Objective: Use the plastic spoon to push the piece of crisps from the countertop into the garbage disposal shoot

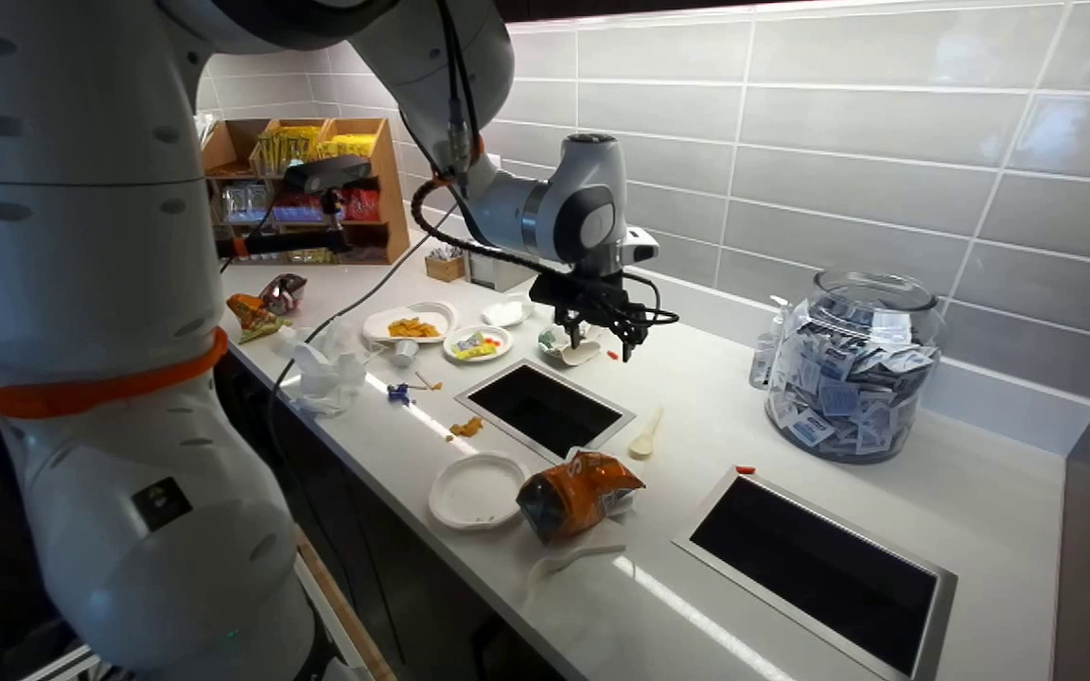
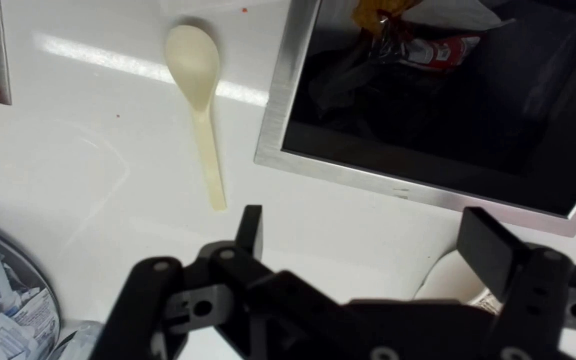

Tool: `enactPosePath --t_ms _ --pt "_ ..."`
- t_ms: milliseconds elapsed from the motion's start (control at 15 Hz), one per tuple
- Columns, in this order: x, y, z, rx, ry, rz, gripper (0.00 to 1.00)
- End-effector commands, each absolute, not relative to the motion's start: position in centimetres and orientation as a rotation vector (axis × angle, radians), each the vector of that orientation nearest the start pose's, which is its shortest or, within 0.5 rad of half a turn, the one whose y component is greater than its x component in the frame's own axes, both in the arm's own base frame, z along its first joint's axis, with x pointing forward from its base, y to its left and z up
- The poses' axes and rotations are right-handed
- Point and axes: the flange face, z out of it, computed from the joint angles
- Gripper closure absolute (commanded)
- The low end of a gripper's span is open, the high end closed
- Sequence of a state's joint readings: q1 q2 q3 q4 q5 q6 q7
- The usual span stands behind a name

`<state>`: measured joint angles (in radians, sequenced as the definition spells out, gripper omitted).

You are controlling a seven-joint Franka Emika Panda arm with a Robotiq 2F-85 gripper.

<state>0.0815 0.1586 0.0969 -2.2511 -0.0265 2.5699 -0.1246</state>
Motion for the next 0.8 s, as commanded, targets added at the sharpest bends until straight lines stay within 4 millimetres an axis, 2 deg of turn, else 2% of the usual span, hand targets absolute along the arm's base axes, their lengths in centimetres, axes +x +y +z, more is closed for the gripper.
enactPosePath --t_ms 0,200,267,333,667,733 --pt "56.6 7.8 29.2 -3.098 -0.549 -0.244 0.0" --pt "57.8 6.7 27.5 -3.073 -0.575 -0.189 0.0" --pt "57.9 7.0 27.6 -3.069 -0.596 -0.178 0.0" --pt "57.1 6.8 28.3 -3.087 -0.56 -0.205 0.0" --pt "57.8 7.1 27.7 -3.08 -0.584 -0.2 0.0" --pt "58.0 6.5 27.3 -3.102 -0.565 -0.215 0.0"
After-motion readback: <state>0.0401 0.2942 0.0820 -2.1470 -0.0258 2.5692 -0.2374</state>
